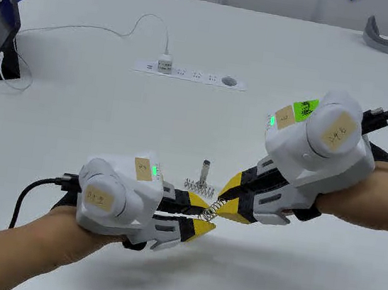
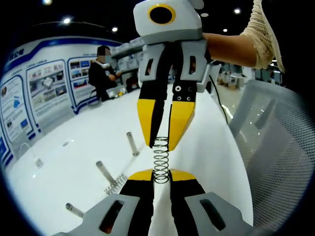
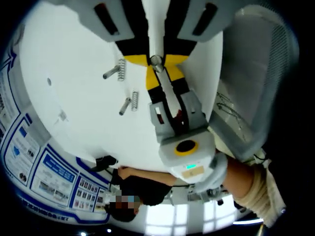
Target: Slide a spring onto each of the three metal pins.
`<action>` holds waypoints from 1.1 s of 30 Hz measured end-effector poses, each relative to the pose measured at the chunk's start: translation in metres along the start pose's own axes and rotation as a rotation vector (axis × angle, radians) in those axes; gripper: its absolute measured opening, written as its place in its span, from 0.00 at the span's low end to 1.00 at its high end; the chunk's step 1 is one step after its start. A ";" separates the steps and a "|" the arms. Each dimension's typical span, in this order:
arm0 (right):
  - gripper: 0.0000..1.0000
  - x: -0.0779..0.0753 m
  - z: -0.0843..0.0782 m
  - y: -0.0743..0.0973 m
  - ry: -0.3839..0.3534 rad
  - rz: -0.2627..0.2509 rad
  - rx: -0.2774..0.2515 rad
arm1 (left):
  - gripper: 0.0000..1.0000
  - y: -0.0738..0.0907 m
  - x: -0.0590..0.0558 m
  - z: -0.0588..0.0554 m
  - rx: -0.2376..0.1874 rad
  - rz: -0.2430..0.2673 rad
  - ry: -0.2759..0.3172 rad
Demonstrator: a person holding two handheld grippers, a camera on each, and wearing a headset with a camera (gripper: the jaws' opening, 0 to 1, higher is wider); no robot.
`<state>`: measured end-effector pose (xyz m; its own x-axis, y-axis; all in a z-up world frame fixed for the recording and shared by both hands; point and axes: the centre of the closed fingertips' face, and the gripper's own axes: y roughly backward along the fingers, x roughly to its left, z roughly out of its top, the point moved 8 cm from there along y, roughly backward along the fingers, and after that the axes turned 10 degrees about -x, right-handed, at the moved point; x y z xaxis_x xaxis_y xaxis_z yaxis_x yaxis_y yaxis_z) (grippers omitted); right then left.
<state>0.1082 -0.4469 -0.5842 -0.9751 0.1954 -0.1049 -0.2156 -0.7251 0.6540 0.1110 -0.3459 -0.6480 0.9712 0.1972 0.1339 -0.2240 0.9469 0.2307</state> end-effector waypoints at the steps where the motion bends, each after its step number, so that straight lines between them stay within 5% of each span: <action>1: 0.11 0.001 0.001 -0.001 0.004 0.000 0.001 | 0.11 0.000 0.000 0.000 0.000 -0.001 -0.002; 15: 0.11 0.005 0.010 -0.010 0.027 0.014 -0.014 | 0.12 -0.004 -0.004 0.001 0.006 -0.021 -0.007; 33: 0.11 -0.004 0.006 0.003 0.038 -0.022 0.013 | 0.25 0.005 0.000 0.004 -0.011 0.004 0.040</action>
<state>0.1113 -0.4460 -0.5774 -0.9715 0.1858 -0.1470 -0.2363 -0.7125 0.6607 0.1100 -0.3422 -0.6427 0.9727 0.2111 0.0961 -0.2276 0.9486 0.2198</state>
